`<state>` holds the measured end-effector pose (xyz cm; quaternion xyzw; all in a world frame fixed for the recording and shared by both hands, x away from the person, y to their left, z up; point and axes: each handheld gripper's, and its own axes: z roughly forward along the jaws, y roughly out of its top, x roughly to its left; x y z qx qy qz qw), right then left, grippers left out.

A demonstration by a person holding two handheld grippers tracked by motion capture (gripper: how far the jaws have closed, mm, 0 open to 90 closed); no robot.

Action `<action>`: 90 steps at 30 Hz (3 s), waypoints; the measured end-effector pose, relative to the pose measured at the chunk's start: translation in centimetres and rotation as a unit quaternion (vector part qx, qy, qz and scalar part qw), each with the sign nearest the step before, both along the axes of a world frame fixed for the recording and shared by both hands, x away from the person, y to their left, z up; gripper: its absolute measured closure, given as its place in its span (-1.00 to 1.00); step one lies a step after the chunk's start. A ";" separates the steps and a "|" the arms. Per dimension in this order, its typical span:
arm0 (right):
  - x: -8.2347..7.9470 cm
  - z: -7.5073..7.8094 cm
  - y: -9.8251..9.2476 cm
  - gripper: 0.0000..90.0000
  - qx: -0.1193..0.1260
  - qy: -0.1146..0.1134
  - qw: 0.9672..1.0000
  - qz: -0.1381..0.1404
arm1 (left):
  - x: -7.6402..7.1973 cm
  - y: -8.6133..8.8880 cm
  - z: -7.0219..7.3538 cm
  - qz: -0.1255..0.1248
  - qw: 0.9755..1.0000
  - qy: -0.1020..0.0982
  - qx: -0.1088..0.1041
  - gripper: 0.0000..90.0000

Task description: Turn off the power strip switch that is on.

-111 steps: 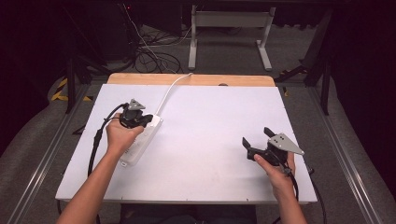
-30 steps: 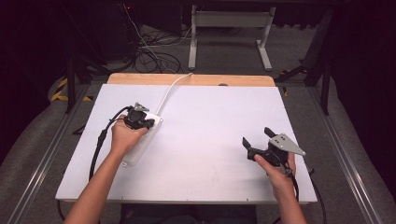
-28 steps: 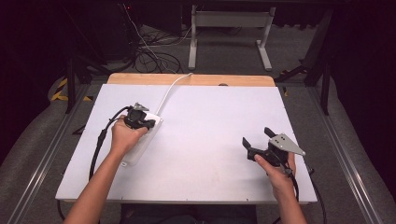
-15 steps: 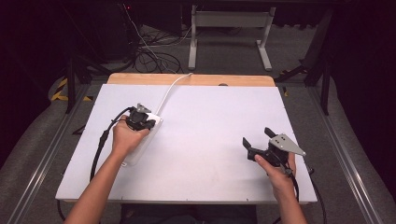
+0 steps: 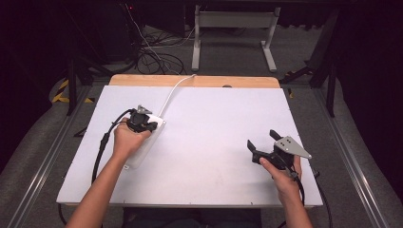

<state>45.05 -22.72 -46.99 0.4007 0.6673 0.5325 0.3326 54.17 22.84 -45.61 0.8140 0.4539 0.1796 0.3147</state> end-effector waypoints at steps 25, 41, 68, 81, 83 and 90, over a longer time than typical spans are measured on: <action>0.1 0.0 0.0 -0.84 0.001 0.001 1.000 0.001 | 0.1 0.3 0.0 -0.007 1.000 -0.001 -0.005 1.00; 0.1 -0.1 0.0 -0.84 0.004 0.003 1.000 0.001 | 0.1 0.8 -0.1 -0.007 1.000 0.003 -0.024 1.00; 0.3 -0.1 0.2 -0.83 0.003 0.003 1.000 0.003 | 0.1 1.3 0.0 0.010 0.999 -0.003 -0.047 1.00; 0.3 0.0 0.1 -0.83 0.006 0.002 1.000 0.002 | -1.9 3.4 2.1 0.046 0.989 -0.099 -0.096 1.00; 0.3 0.0 0.1 -0.83 0.005 0.002 1.000 0.003 | -2.3 3.9 2.6 0.054 0.987 -0.111 -0.107 1.00; 0.4 0.0 0.1 -0.83 0.004 0.002 1.000 0.003 | -3.9 5.6 4.0 0.088 0.973 -0.155 -0.147 1.00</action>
